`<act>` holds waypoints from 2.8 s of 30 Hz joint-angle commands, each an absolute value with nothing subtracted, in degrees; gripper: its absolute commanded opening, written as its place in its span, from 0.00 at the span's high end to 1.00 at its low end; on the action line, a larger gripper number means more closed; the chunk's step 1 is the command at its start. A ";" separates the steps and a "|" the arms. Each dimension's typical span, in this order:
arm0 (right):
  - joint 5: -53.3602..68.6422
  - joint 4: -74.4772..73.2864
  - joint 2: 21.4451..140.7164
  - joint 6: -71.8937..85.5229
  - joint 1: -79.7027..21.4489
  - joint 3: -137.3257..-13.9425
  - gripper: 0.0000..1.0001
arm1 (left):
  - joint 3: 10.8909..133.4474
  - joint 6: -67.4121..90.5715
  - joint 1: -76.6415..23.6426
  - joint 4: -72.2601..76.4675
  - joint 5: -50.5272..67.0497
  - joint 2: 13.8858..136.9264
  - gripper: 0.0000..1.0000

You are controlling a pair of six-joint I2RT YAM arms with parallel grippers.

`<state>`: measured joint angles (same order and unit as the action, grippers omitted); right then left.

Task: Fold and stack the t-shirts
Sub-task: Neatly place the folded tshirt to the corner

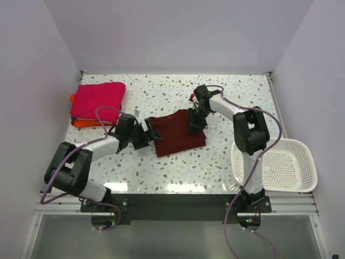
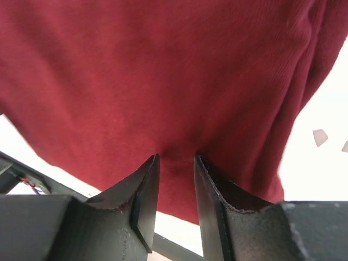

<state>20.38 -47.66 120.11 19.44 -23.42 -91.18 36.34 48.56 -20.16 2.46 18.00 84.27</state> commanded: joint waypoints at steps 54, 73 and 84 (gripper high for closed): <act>21.10 -47.81 112.77 19.16 -27.33 -83.23 0.39 | 72.41 30.25 -29.09 -26.79 -1.14 106.35 1.00; 21.62 -49.83 101.52 17.41 -24.08 -78.93 0.18 | 105.45 8.79 -16.10 -52.45 -2.02 106.17 1.00; 21.88 -49.92 99.05 14.59 -21.36 -72.34 0.17 | 117.07 6.68 -4.94 -57.92 2.80 108.99 1.00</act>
<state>21.58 -49.34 102.76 16.29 -22.04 -73.41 114.24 8.71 -7.60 -55.83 0.16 109.25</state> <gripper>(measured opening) 0.827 0.139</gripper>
